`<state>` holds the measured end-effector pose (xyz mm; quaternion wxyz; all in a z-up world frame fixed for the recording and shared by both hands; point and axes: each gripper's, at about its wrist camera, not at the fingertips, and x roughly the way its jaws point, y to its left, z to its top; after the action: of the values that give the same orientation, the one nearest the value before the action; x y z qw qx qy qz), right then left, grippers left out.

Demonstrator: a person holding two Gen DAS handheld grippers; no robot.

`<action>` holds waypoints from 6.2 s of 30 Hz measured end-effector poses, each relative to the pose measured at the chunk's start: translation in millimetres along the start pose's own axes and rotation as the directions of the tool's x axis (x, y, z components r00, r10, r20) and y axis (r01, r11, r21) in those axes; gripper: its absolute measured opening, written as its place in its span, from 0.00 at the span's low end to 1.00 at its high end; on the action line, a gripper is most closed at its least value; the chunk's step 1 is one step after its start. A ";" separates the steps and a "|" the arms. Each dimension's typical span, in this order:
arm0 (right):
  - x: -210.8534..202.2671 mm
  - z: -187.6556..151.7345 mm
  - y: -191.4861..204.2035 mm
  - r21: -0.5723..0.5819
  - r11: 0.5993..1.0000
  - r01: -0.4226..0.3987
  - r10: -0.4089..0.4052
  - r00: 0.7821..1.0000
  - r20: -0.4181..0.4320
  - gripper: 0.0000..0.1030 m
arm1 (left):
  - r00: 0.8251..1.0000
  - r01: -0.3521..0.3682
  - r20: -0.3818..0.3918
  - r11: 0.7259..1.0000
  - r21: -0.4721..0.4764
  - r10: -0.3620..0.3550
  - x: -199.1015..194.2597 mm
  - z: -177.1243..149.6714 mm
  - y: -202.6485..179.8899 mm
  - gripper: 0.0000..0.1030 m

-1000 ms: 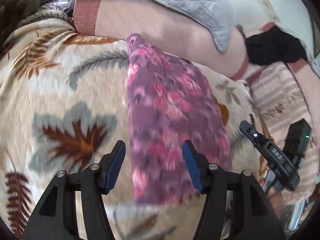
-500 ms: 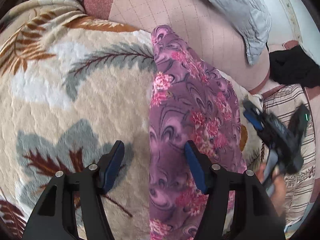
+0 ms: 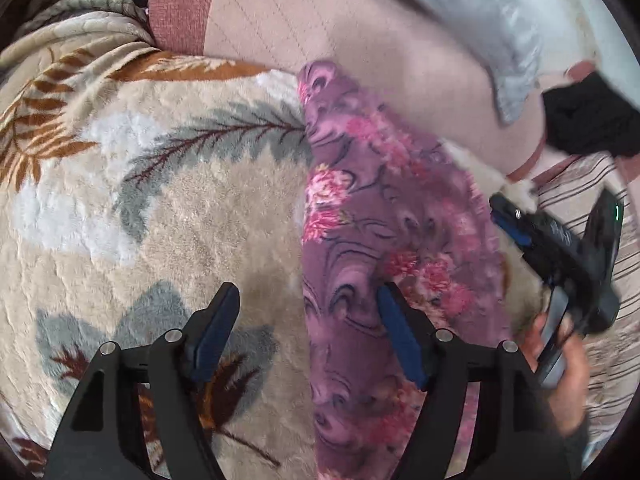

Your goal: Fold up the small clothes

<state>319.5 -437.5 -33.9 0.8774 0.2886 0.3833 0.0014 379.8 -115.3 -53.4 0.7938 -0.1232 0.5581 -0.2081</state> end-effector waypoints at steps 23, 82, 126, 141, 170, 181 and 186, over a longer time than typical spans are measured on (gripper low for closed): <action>-13.5 -74.9 -37.1 0.091 0.957 -0.274 0.287 0.932 -0.219 0.80 | 0.960 0.230 -0.114 0.954 -0.192 -0.255 20.0 -27.0 -8.7 0.80; -135.9 -216.8 56.9 0.120 0.967 -0.223 0.239 0.960 -0.145 0.40 | 0.999 -0.006 0.040 0.993 -0.118 0.010 -166.0 -177.3 88.8 0.37; -142.3 -267.4 101.5 -0.447 0.894 0.039 -0.191 0.935 -0.300 0.52 | 0.974 -0.218 -0.028 0.969 0.117 0.223 -147.6 -237.3 70.0 0.70; -234.9 -309.0 99.1 -0.651 0.716 0.253 -0.351 0.936 -0.023 0.91 | 0.945 -0.327 0.103 0.900 0.289 0.310 -192.6 -303.6 62.3 0.70; -237.3 -322.8 125.6 -0.669 0.709 0.222 -0.313 0.949 -0.018 0.99 | 0.863 -0.501 0.233 0.821 0.273 0.449 -221.9 -335.0 45.8 0.80; -234.5 -322.3 121.1 -0.659 0.721 0.212 -0.311 0.950 -0.035 0.99 | 0.879 -0.471 0.231 0.835 0.283 0.417 -223.5 -342.4 30.4 0.80; -236.2 -321.6 113.5 -0.632 0.748 0.201 -0.300 0.952 -0.053 0.99 | 0.887 -0.457 0.226 0.840 0.293 0.403 -221.4 -344.1 25.2 0.80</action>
<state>-39.1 -233.2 8.8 0.8836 -0.0706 0.4619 0.0312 -2.2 23.2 1.3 0.8703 0.1277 0.4636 -0.1068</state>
